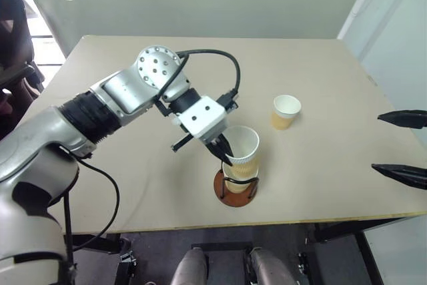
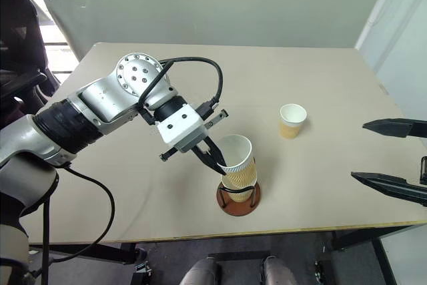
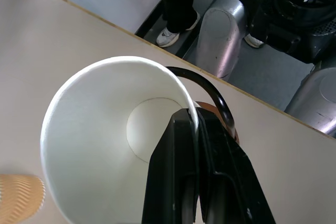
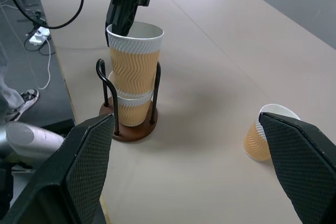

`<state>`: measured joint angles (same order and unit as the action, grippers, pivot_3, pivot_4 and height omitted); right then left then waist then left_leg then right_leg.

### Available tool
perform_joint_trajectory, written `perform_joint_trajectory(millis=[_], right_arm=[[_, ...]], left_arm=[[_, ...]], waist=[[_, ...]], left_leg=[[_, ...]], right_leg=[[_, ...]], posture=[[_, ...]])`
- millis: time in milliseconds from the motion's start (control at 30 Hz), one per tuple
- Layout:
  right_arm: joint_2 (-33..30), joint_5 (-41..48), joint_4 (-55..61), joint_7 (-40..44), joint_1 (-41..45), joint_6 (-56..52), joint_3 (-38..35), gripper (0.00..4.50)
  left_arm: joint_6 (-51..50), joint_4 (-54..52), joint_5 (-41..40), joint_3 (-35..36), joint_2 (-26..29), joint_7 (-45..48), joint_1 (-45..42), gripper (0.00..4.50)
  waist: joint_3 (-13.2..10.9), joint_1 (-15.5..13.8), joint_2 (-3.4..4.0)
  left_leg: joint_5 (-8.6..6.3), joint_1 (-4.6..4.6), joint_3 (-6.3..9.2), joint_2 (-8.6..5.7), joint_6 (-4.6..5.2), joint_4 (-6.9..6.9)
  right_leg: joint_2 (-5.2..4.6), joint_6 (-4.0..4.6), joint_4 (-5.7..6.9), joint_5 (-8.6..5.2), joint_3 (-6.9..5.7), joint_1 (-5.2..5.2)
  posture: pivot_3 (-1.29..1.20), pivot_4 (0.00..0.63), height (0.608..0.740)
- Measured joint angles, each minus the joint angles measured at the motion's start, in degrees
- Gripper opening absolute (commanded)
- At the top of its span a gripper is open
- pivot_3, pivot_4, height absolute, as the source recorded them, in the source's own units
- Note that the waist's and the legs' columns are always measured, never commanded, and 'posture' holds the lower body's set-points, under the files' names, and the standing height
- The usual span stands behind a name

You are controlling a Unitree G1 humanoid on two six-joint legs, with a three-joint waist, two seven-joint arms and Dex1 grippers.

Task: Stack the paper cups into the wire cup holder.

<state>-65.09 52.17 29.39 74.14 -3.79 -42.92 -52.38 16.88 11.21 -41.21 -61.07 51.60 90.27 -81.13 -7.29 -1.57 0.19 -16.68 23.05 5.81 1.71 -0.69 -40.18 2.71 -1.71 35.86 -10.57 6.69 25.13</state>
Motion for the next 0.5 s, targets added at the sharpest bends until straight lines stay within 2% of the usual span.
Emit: perform_joint_trajectory(millis=[300, 367, 500], right_arm=[[0.21, 0.41, 0.33, -0.08, -0.22, 0.00, 0.00, 4.50], [0.18, 0.38, 0.09, -0.22, 0.26, 0.16, 0.44, 4.50], [-1.82, -3.20, -2.86, -2.55, 6.33, 4.00, 9.03, 4.50]], left_arm=[[-1.82, -1.56, -0.14, 0.14, -0.14, 0.15, 0.05, 3.74], [-1.85, -0.39, 1.01, 2.63, -1.67, 0.19, 0.75, 4.40], [-4.99, 5.27, 4.19, 12.66, -6.31, 0.18, 1.86, 4.40]], waist=[[0.00, -0.01, 0.00], [0.00, -0.05, 0.00], [-0.01, 0.11, 0.01]], left_leg=[[-0.01, 0.00, -0.01, 0.00, 0.02, -0.02], [-0.01, 0.01, 0.00, 0.00, 0.02, -0.06], [-0.03, 0.01, -0.03, 0.02, 0.05, -0.17]], right_leg=[[-0.03, -0.05, 0.00, 0.01, 0.01, 0.00], [-0.02, -0.04, 0.00, 0.01, 0.01, -0.01], [-0.05, -0.16, -0.02, 0.15, 0.04, -0.05]], posture=[[0.00, 0.150, 0.740], [0.00, 0.150, 0.740], [0.00, 0.150, 0.740]])
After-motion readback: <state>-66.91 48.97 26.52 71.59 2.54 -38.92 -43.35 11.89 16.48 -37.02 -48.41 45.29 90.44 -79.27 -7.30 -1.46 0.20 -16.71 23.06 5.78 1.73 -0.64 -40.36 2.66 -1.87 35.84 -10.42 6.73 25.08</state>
